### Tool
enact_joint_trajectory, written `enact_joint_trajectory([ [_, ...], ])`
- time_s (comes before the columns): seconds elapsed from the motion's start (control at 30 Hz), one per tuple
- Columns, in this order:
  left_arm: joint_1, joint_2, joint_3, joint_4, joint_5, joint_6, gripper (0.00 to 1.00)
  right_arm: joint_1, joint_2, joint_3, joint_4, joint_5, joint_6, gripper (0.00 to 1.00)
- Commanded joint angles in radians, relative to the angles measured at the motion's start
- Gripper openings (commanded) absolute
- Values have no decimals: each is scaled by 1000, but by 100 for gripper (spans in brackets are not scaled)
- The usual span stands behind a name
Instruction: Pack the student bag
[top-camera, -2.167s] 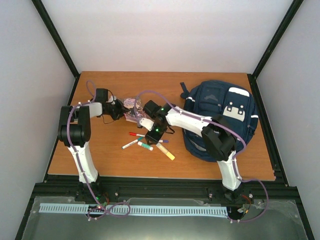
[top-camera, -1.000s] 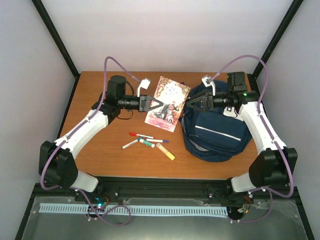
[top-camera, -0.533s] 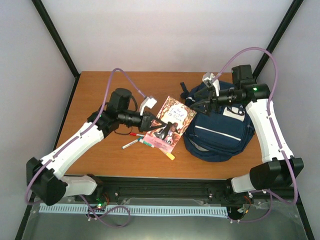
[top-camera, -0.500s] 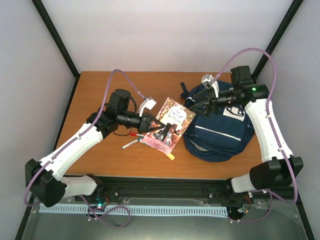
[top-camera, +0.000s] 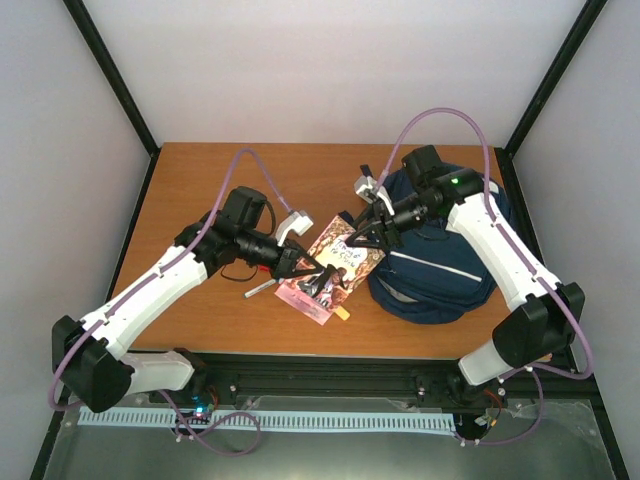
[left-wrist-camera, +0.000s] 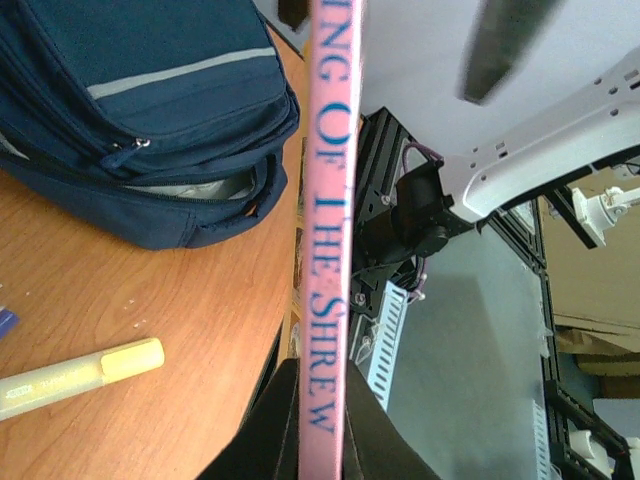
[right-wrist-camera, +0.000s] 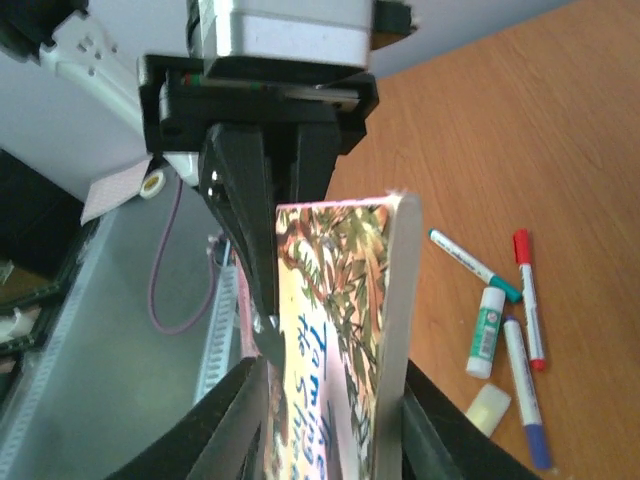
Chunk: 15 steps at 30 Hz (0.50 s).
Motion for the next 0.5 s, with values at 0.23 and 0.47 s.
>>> enact_joint_trajectory([
  [0.23, -10, -27, -10, -3, -20, 43, 40, -13, 39, 33, -9, -54, 18, 3],
  [0.47, -10, -65, -83, 30, 1, 7, 38, -106, 39, 45, 24, -85, 51, 3],
])
